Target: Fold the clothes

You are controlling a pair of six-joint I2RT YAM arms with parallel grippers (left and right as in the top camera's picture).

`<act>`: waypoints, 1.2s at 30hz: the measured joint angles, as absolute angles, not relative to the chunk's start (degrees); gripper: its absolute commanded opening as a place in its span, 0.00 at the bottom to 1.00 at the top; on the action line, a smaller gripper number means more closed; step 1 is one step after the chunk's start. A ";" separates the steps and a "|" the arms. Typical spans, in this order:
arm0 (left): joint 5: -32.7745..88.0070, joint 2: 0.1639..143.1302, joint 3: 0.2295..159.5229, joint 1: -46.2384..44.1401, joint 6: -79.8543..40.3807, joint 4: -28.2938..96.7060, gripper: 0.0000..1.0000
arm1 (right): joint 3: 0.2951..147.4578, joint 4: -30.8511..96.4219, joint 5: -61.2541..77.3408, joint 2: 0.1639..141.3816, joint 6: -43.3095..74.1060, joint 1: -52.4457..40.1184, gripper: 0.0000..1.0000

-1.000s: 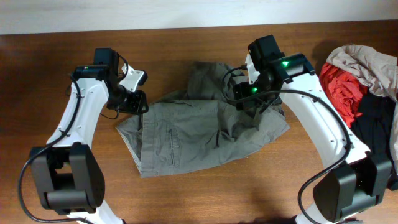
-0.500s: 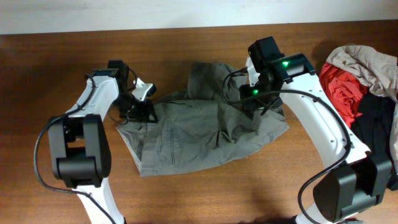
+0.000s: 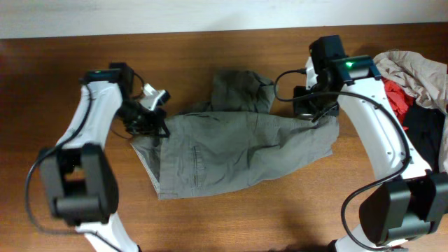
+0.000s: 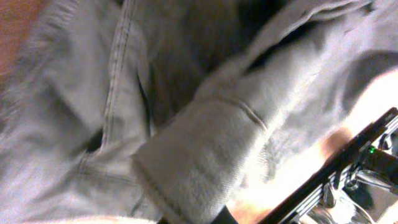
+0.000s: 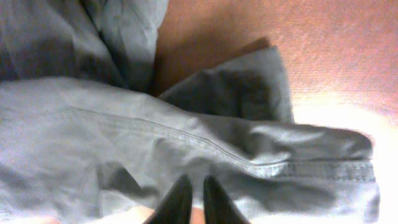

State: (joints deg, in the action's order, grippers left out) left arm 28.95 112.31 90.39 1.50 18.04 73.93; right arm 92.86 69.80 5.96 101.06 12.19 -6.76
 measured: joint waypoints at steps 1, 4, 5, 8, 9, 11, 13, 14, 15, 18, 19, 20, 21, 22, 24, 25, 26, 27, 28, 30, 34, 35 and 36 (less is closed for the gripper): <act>28.60 110.13 90.52 1.74 18.04 74.39 0.01 | 92.86 69.82 6.13 101.06 12.62 -6.20 0.68; 27.11 103.88 91.02 2.02 18.06 75.35 0.01 | 92.86 70.15 6.35 101.06 13.13 -4.49 0.82; 26.59 101.73 91.18 2.02 18.06 75.72 0.01 | 92.86 70.46 6.37 101.06 13.39 -3.70 0.83; 25.76 97.67 91.48 2.02 18.04 76.36 0.01 | 92.86 71.50 6.66 101.06 14.63 -1.30 0.86; 25.43 96.79 91.50 2.02 18.04 76.64 0.01 | 92.86 71.83 6.94 101.06 14.98 -0.38 0.86; 24.99 95.98 91.53 2.02 18.04 77.23 0.01 | 92.86 72.01 7.66 101.06 15.38 1.19 0.88; 24.71 96.01 91.53 2.02 18.06 78.24 0.01 | 92.86 71.96 8.10 101.10 15.62 2.20 0.89; 24.56 96.01 91.53 2.02 18.04 78.59 0.00 | 92.86 71.75 8.27 101.12 15.64 2.42 0.89; 24.43 96.01 91.53 2.02 18.04 78.94 0.01 | 92.86 71.33 8.58 101.25 15.38 2.44 0.88; 23.75 96.01 91.53 2.02 18.04 79.55 0.01 | 92.77 69.82 10.61 102.13 14.33 2.20 0.75; 23.38 96.01 91.53 2.02 18.04 79.53 0.01 | 92.75 69.78 11.46 102.72 13.91 2.09 0.70; 22.98 96.01 91.53 2.02 18.02 79.55 0.01 | 92.62 69.78 12.32 103.42 13.50 1.98 0.61; 22.52 96.01 91.53 2.02 17.96 79.55 0.01 | 92.31 69.82 13.15 104.14 13.21 1.87 0.52; 21.96 96.01 91.50 2.02 17.80 79.53 0.01 | 91.85 70.04 14.06 104.84 13.02 1.76 0.49; 20.73 96.01 91.53 2.02 17.30 79.53 0.00 | 90.50 70.41 15.81 105.91 13.02 1.54 0.44; 20.34 96.01 91.53 2.02 17.06 79.53 0.00 | 89.60 70.50 16.73 106.41 12.84 1.48 0.43; 19.79 96.01 91.53 2.02 16.88 79.50 0.01 | 89.03 70.63 17.41 106.72 12.88 1.43 0.43; 19.44 96.01 91.53 2.02 16.69 79.42 0.01 | 88.79 70.81 18.11 107.02 12.84 1.39 0.43; 19.11 96.01 91.53 2.02 16.60 79.24 0.01 | 88.75 70.76 18.83 107.13 12.91 1.39 0.45; 18.52 96.01 91.53 2.02 16.08 78.83 0.01 | 88.75 71.11 20.16 107.13 12.99 1.39 0.68; 17.52 96.01 91.53 2.02 15.35 78.65 0.01 | 88.75 73.93 20.69 107.09 12.71 1.34 0.79; 17.43 96.01 91.53 2.02 15.22 78.65 0.01 | 88.75 73.93 20.36 107.09 12.73 1.32 0.79; 17.30 96.01 91.50 2.02 15.18 78.65 0.00 | 88.75 73.87 20.03 107.09 12.64 1.32 0.79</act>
